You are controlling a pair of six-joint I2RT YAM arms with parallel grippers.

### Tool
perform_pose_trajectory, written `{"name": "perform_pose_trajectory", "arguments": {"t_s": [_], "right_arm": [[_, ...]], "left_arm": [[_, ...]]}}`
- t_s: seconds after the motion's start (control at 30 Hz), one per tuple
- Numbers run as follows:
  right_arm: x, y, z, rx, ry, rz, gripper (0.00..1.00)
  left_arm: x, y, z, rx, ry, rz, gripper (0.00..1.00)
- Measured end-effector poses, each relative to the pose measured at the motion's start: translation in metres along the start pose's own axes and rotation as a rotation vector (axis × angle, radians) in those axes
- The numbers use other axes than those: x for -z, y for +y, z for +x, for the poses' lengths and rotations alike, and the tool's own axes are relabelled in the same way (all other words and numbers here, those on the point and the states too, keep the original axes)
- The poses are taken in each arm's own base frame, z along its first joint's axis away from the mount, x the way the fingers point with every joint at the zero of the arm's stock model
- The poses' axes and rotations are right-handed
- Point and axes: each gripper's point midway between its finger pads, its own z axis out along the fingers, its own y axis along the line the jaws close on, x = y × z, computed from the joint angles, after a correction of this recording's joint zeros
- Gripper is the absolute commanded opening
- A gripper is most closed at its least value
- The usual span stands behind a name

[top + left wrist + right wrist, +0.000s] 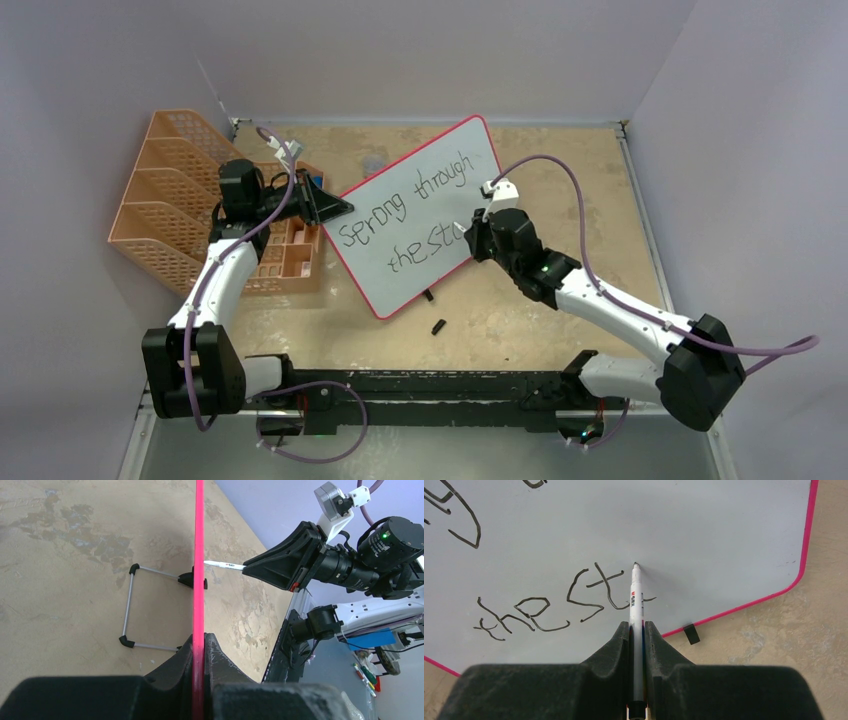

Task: Write a sentence on the whiteboard

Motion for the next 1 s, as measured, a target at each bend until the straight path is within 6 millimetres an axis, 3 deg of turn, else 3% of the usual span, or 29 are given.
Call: {"name": "perform_pose_trajectory", "arguments": {"t_s": [0.53,1.0], "right_arm": [[-0.004,-0.017,-0.002,-0.015,-0.015,0.077,0.0],[-0.002,-0.016,0.009,-0.024,0.035,0.069,0.0]], "left_arm": [[0.0,0.0,0.0,0.0,-0.001,-0.001,0.0],[0.0,0.0,0.0,0.0,-0.001,-0.002,0.0]]}}
